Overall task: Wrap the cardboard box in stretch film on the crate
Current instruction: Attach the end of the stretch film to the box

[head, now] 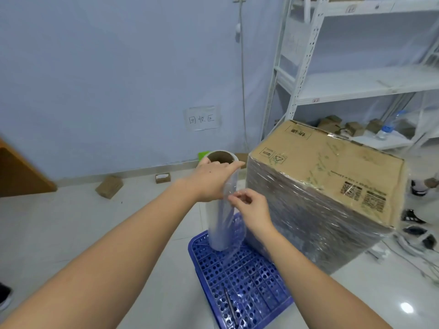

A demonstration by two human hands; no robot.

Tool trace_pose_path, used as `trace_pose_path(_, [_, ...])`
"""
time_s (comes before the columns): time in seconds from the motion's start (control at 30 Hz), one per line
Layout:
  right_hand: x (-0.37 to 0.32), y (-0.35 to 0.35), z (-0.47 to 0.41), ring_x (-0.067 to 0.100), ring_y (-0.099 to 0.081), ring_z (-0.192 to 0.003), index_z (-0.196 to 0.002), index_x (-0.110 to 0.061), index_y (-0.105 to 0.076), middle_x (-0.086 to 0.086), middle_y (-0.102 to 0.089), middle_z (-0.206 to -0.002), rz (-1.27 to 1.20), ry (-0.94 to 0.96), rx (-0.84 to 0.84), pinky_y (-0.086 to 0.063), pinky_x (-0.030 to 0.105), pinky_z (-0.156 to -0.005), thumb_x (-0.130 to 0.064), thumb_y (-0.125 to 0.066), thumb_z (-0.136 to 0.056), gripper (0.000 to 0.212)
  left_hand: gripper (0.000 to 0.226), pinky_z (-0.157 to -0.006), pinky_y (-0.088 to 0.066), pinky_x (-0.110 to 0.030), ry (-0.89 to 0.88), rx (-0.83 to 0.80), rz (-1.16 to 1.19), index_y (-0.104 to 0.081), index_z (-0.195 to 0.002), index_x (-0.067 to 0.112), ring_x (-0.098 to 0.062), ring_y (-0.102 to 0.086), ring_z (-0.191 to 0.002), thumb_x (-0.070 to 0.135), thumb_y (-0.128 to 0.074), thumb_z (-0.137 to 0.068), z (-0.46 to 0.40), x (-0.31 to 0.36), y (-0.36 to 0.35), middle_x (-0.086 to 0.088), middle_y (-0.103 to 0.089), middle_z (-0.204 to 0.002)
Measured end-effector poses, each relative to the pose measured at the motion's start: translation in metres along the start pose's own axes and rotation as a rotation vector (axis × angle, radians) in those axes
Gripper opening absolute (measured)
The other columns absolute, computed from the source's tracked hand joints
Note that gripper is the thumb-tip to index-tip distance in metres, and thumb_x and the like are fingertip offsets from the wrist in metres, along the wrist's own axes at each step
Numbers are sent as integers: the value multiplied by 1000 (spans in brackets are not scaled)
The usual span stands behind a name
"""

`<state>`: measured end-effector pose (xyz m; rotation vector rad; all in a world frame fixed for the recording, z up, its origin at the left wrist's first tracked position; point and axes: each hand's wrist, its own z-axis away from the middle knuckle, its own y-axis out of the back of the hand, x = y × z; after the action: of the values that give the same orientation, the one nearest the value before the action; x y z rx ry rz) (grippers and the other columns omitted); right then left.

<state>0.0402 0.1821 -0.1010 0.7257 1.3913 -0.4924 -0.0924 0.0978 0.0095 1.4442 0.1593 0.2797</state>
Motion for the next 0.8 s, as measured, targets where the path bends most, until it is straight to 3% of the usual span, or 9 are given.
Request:
trace_pose_path(0.1, [-4, 13, 10, 11, -69, -80, -85, -18, -75, -3, -73, -80, 23, 38, 31, -55, 27, -78, -17, -75, -85, 0, 79, -106, -33, -42, -14, 86, -21, -24, -159, 34, -23, -64, -108, 19, -64, -92, -2, -11, -8, 6, -69, -104])
trace_pose_path(0.27, [-18, 8, 12, 20, -71, -85, -108, -16, -68, 9, -73, -88, -71, 5, 65, -59, 34, -77, -14, -77, -84, 26, 84, -99, -40, -37, -102, 156, -51, -23, -160, 38, -28, -63, -113, 35, -72, -93, -19, -33, -8, 0, -71, -123])
trace_pose_path(0.37, [-40, 7, -1, 14, -70, -71, -98, -13, -72, 5, -72, -81, 2, 38, 250, -53, 26, -58, -18, -77, -84, 16, 83, -96, -41, -35, -156, 186, -82, -21, -162, 36, -29, -59, -121, 44, -69, -95, -30, -46, -3, 0, -63, -140])
trace_pose_path(0.43, [-50, 12, -8, 19, -70, -67, -88, -13, -74, 5, -72, -76, 49, 67, 349, -51, 24, -58, -15, -75, -85, 4, 83, -96, -40, -35, -182, 197, -91, -21, -162, 35, -29, -58, -123, 47, -68, -95, -37, -55, -1, 0, -63, -140])
trace_pose_path(0.5, [-54, 16, -7, 16, -68, -63, -83, -17, -74, 1, -71, -70, 154, 88, 427, -54, 25, -61, -15, -78, -82, 4, 83, -98, -40, -36, -199, 197, -70, -22, -162, 33, -29, -57, -126, 46, -69, -95, -42, -64, 0, 0, -64, -139])
trace_pose_path(0.63, [-59, 23, 4, 7, -60, -60, -80, -15, -75, -5, -68, -66, 415, 176, 495, -52, 24, -65, -18, -83, -77, 9, 86, -96, -41, -37, -239, 191, -43, -22, -162, 32, -31, -59, -123, 47, -71, -93, -47, -66, -2, -2, -69, -131])
trace_pose_path(0.7, [-59, 27, 7, 8, -62, -67, -84, -19, -75, -9, -70, -72, 641, 262, 502, -54, 30, -69, -24, -81, -79, 9, 91, -81, -45, -39, -265, 201, -56, -15, -162, 36, -33, -63, -111, 50, -72, -92, -51, -61, -4, -6, -71, -119])
trace_pose_path(0.8, [-54, 35, 11, 12, -62, -77, -87, -26, -73, -10, -69, -79, 870, 321, 569, -53, 33, -68, -31, -77, -83, 8, 96, -59, -42, -33, -283, 225, -57, -5, -161, 42, -26, -66, -85, 53, -70, -91, -55, -53, -7, -2, -66, -90])
